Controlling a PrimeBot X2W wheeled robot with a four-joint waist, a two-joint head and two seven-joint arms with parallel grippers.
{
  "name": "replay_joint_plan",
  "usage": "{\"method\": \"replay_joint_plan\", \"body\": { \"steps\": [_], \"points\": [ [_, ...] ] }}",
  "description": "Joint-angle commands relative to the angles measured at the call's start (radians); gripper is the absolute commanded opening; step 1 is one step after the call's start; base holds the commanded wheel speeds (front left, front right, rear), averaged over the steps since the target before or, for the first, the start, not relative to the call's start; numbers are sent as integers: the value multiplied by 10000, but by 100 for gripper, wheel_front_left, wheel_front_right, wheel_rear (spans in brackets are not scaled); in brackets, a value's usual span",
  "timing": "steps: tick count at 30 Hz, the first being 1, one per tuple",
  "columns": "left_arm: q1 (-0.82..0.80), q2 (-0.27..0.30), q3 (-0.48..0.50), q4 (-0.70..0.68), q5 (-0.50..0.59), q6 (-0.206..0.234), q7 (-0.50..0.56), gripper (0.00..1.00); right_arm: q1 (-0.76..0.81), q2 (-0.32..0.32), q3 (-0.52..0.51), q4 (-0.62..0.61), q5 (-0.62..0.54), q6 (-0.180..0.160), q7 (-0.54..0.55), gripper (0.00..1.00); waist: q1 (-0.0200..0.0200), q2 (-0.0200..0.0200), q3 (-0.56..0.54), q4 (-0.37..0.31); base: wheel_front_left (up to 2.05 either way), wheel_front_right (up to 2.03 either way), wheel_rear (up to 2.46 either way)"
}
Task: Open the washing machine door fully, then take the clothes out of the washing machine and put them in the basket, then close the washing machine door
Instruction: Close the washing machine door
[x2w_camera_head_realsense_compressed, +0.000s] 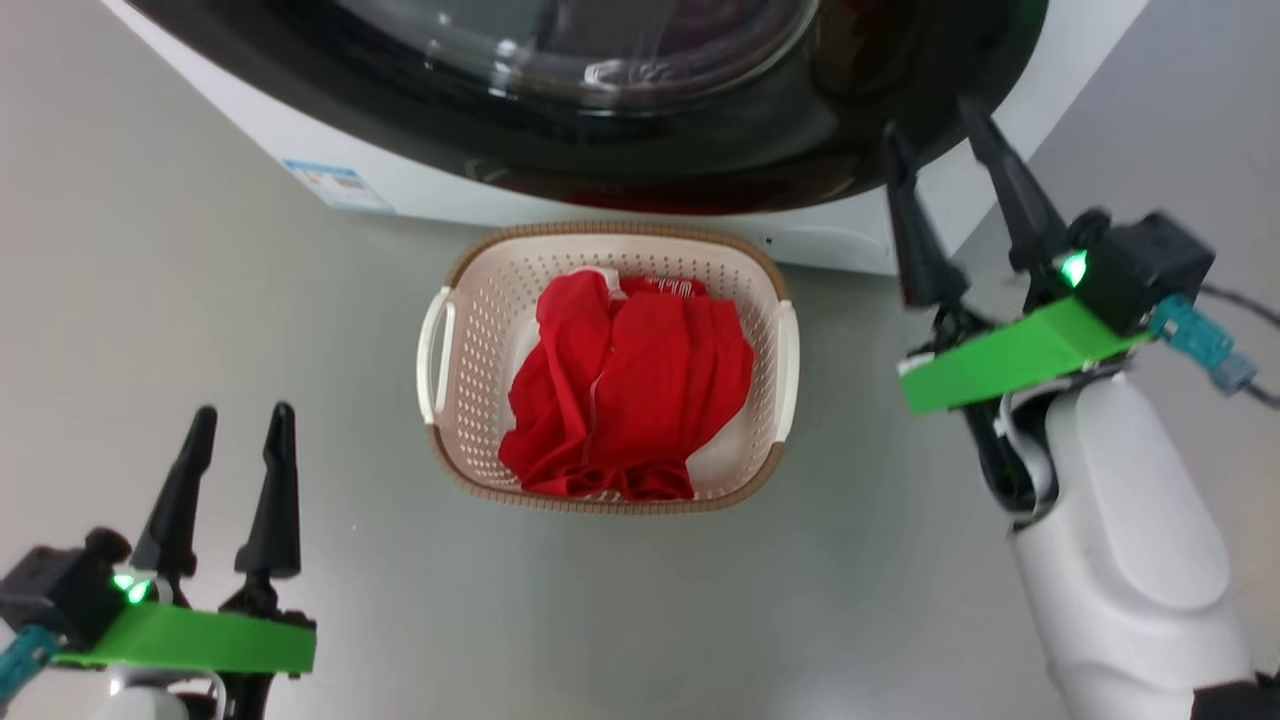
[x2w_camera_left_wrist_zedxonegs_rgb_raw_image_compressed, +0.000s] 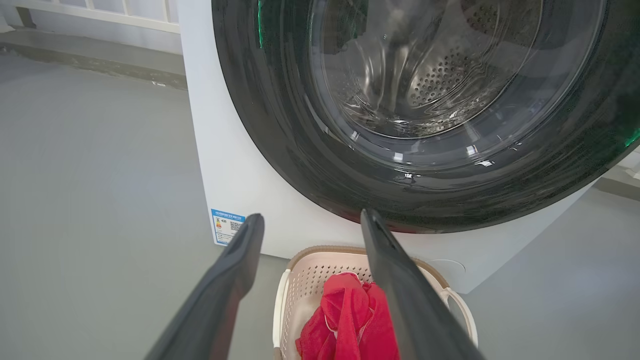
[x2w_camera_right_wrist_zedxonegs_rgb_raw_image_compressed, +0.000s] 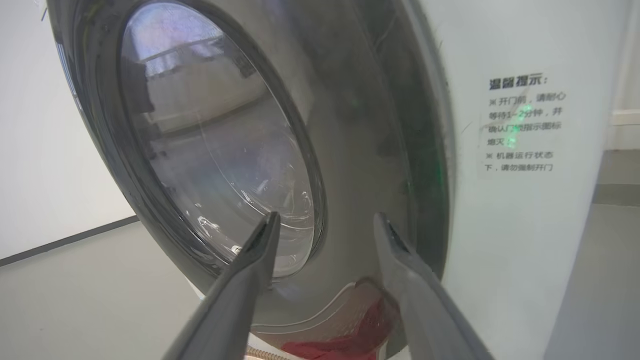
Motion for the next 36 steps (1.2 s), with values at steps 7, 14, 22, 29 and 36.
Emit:
{"method": "replay_joint_plan", "body": {
  "steps": [7, 14, 22, 29, 36],
  "points": [
    [510, 346, 585, -21, 227, -29, -80, 100, 1142, 68, 405, -107, 270, -25, -44, 100, 0, 0, -1029, -457, 0, 0, 0],
    [904, 398, 768, 23, 402, -29, -80, 100, 2100, -69, 406, -129, 448, -25, -44, 100, 0, 0, -1664, -802, 0, 0, 0],
    [1176, 526, 690, 0, 397, -29, -80, 100, 2968, -184, 390, -193, 574, -25, -44, 100, 0, 0, -2114, -1151, 0, 0, 0],
    [1384, 611, 654, 0, 375, -29, -80, 100, 3675, -210, 292, -284, 652, -25, -44, 100, 0, 0, -2458, -1491, 0, 0, 0],
    [1604, 661, 687, -25, 369, -29, -80, 100, 4241, -235, 210, -388, 709, -25, -44, 100, 0, 0, -2745, -1816, 0, 0, 0]
  ]
}}
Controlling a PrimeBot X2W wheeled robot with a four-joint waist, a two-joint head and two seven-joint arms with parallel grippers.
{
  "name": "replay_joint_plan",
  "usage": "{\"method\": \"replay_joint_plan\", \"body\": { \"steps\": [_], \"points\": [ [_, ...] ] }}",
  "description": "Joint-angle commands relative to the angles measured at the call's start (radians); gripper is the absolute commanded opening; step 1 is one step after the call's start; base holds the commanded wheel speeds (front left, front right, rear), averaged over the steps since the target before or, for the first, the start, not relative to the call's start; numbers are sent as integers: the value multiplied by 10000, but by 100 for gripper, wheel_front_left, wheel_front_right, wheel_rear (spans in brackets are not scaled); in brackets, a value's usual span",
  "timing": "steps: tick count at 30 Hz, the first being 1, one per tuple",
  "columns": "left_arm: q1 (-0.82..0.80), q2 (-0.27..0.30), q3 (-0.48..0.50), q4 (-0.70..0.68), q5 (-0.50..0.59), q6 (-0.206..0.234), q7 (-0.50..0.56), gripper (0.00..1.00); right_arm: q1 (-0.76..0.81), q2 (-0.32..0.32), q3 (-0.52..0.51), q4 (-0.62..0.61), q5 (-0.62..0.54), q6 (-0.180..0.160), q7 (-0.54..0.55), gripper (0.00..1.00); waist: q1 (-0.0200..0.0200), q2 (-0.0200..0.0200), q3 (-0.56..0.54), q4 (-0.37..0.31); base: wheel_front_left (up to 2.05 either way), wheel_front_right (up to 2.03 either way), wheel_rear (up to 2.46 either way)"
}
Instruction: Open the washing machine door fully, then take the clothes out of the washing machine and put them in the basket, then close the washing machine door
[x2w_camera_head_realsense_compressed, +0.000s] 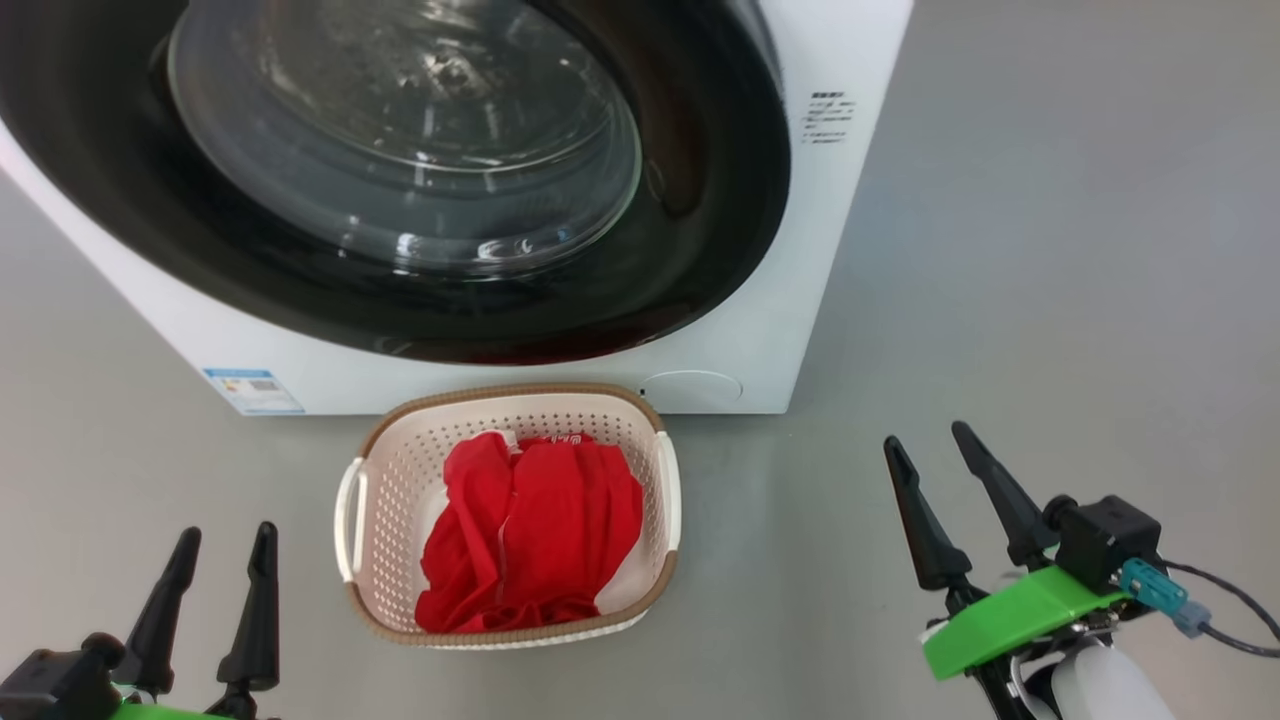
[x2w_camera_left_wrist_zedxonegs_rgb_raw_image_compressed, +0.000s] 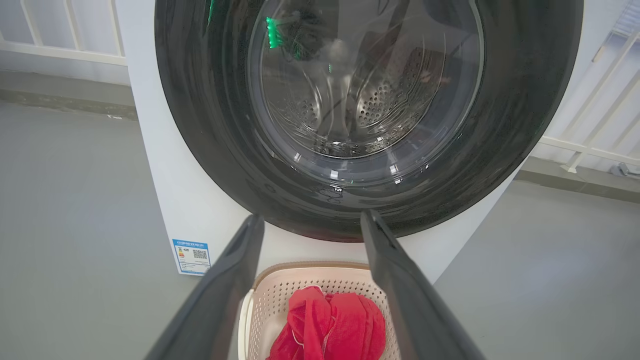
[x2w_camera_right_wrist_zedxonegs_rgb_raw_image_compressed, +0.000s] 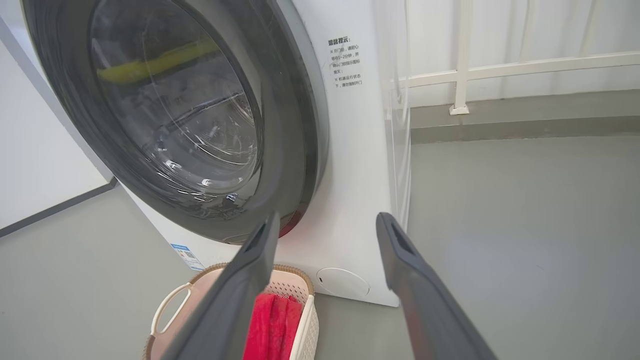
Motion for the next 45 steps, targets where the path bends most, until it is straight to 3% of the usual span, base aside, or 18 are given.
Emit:
{"method": "replay_joint_plan", "body": {
  "steps": [1, 18, 45],
  "points": [
    [-10, 317, 361, -216, 27, -29, -82, 100, 155, -6, 152, -298, 67, -23, -48, 100, 0, 0, -148, -167, 0, 0, 0],
    [420, 307, 572, -392, 160, -29, -82, 100, 1126, -269, -126, -628, 120, -23, -48, 100, 0, 0, -484, -644, 0, 0, 0],
    [652, 220, 592, -434, 148, -29, -82, 100, 1473, -246, -304, -715, 131, -23, -48, 100, 0, 0, -677, -707, 0, 0, 0]
  ]
}}
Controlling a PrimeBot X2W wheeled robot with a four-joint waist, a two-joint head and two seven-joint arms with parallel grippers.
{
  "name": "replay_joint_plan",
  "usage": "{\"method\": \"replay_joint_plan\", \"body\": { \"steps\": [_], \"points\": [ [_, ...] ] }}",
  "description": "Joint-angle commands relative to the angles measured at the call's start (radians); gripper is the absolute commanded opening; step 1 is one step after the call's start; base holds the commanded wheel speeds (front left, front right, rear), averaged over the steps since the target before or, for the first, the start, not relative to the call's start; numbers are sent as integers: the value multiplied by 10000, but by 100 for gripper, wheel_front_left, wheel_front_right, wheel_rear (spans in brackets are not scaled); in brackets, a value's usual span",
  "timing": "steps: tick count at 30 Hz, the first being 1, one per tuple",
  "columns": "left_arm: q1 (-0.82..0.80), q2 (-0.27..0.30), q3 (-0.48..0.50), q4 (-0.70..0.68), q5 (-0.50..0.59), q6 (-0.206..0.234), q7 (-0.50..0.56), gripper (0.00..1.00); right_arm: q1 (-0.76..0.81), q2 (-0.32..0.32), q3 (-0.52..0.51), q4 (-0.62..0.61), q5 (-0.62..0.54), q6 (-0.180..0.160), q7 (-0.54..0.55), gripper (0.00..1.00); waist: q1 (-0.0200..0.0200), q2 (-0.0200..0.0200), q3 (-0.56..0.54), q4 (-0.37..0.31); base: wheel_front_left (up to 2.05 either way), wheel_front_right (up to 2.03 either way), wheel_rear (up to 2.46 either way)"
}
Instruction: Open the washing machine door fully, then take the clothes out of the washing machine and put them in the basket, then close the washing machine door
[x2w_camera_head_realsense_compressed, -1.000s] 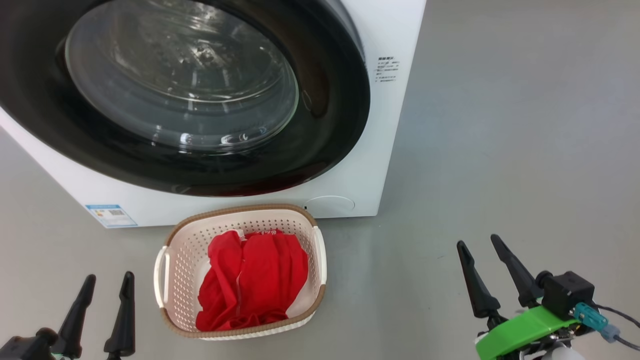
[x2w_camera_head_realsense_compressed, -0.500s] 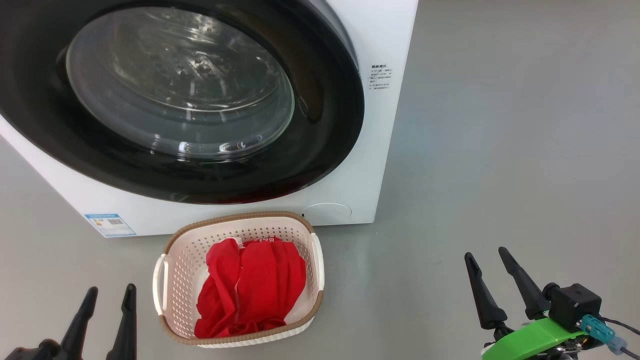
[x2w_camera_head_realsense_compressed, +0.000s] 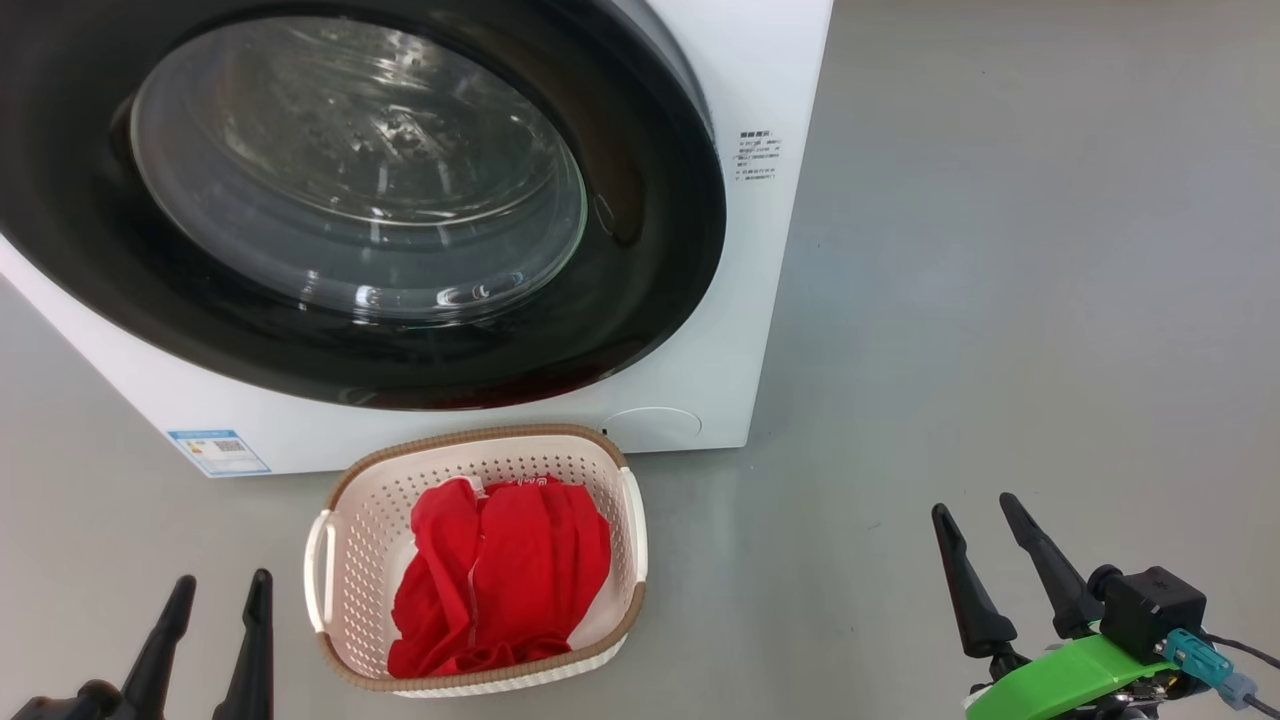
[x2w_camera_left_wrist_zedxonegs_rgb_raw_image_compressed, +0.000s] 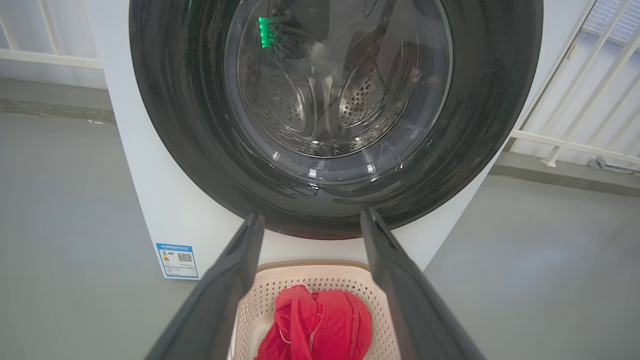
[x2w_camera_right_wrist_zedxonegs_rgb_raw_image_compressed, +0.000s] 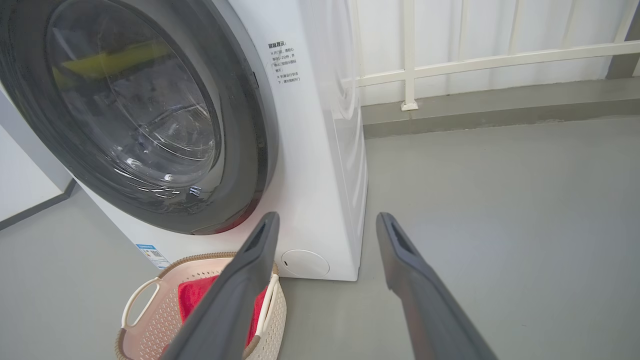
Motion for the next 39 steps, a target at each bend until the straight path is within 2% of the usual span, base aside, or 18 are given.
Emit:
{"method": "replay_joint_plan", "body": {
  "steps": [1, 4, 5, 10, 17, 21, 39],
  "points": [
    [-151, 211, 417, -257, 38, -29, -82, 100, 46, -27, 218, -271, 31, -23, -48, 100, 0, 0, 0, 2, 0, 0, 0],
    [-142, 156, 423, -273, -3, -29, -82, 100, 66, -33, 181, -259, 39, -23, -48, 100, 0, 0, -18, 21, 0, 0, 0],
    [0, -29, 31, -14, -8, 0, 0, 0, 1, 1, -27, -1, 2, 0, 0, 0, 0, 0, -17, 18, 0, 0, 0],
    [4, -459, -178, 494, -47, 0, 39, 0, 8, 107, -6, 575, 39, 2, 12, 0, 0, 0, -21, 22, 0, 0, 0],
    [-54, -520, -95, 491, -690, 0, 212, 0, 15, 98, -46, 518, 814, 0, 174, 0, 22, 0, -100, 33, 0, 0, 0],
    [-119, -555, -47, 533, -1057, 1, 312, 0, -14, 93, -69, 528, 1257, 0, 269, 0, 2, 0, -111, 38, 0, 0, 0],
    [-373, -715, 178, 664, -2605, -6, 753, 0, -101, 98, -199, 500, 3114, -4, 693, 0, 0, 0, -235, 63, 0, 0, 0]
  ]
}}
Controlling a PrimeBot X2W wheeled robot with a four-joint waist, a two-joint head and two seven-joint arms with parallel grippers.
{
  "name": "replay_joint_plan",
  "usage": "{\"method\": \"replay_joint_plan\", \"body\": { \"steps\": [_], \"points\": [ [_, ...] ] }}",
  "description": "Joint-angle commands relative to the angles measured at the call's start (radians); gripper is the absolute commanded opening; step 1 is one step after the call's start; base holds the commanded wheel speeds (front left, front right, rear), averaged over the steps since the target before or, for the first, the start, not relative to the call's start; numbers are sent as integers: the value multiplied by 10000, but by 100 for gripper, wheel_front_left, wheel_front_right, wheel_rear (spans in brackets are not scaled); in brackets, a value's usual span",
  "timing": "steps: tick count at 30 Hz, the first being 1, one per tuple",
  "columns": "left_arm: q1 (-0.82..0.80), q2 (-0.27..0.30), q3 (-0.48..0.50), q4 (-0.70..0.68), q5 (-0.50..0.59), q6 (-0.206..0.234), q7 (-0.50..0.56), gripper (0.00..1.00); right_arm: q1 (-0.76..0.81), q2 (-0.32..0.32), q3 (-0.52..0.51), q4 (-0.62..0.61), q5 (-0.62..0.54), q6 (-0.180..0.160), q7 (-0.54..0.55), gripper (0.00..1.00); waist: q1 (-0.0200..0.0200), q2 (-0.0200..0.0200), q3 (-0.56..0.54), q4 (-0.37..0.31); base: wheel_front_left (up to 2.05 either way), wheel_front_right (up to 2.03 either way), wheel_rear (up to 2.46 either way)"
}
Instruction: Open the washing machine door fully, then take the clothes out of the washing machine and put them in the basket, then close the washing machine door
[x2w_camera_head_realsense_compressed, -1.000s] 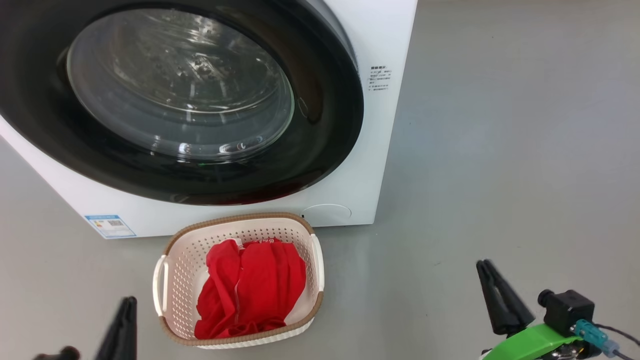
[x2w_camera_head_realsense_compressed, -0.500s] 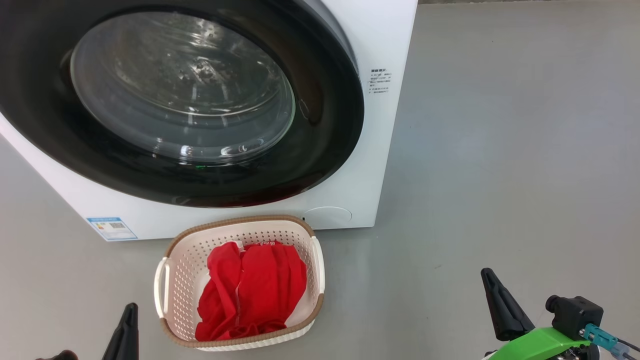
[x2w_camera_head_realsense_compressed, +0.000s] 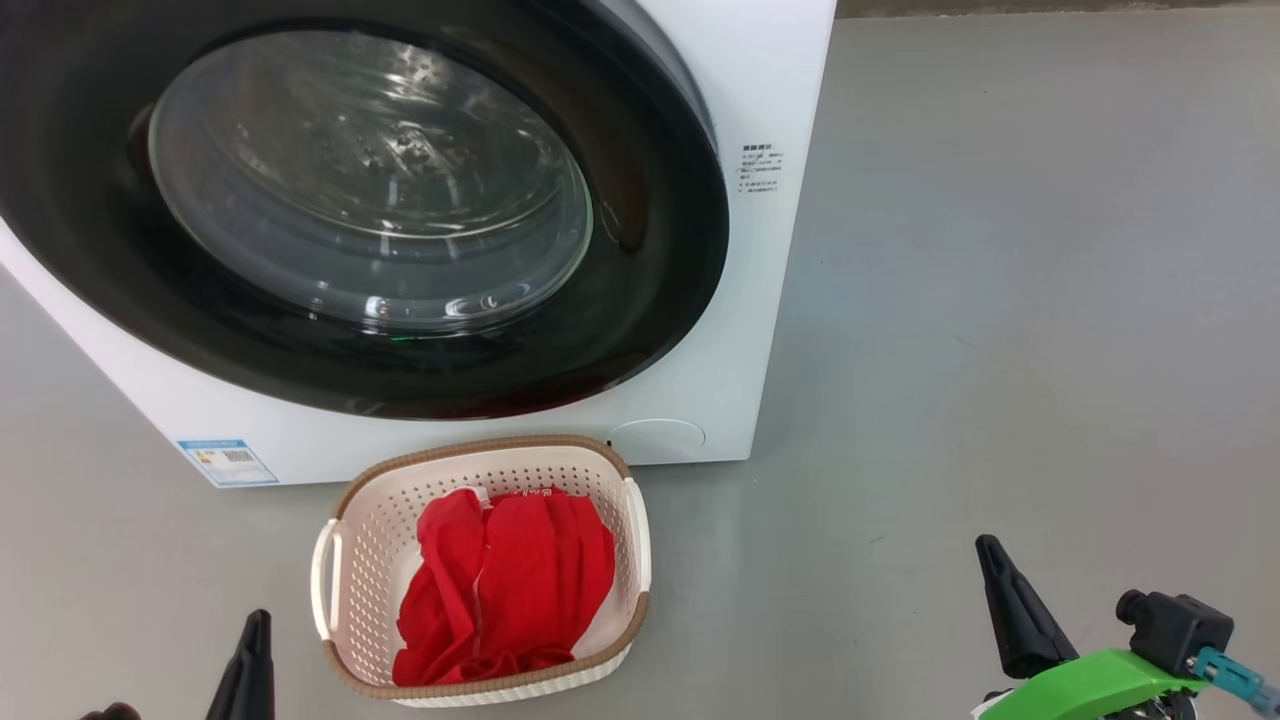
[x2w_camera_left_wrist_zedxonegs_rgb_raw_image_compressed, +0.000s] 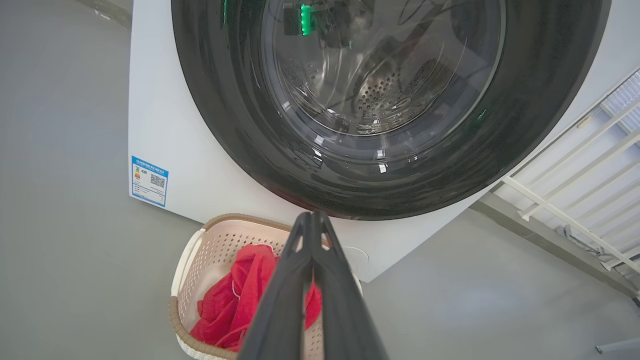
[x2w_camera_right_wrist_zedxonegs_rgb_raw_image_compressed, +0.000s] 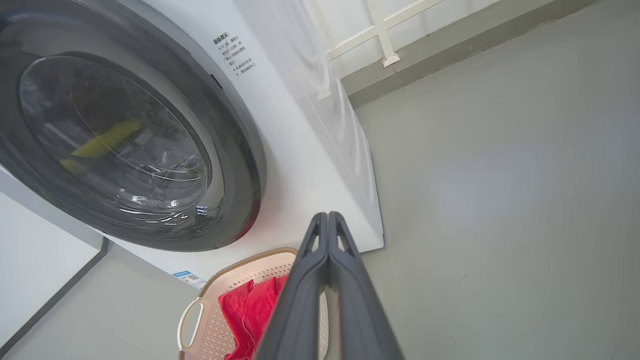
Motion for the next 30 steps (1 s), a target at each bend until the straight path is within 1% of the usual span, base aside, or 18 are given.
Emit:
{"method": "replay_joint_plan", "body": {
  "steps": [1, 30],
  "points": [
    [-347, 137, 219, -168, -281, -6, 86, 0, -244, -83, -68, -260, 455, -6, 87, 0, -1, 0, -12, 3, 0, 0, 0],
    [-724, -182, 660, -33, -2866, -13, 881, 0, -360, -15, -371, -334, 3546, -12, 874, 0, -1, 0, -230, 44, 0, 0, 0]
  ]
}}
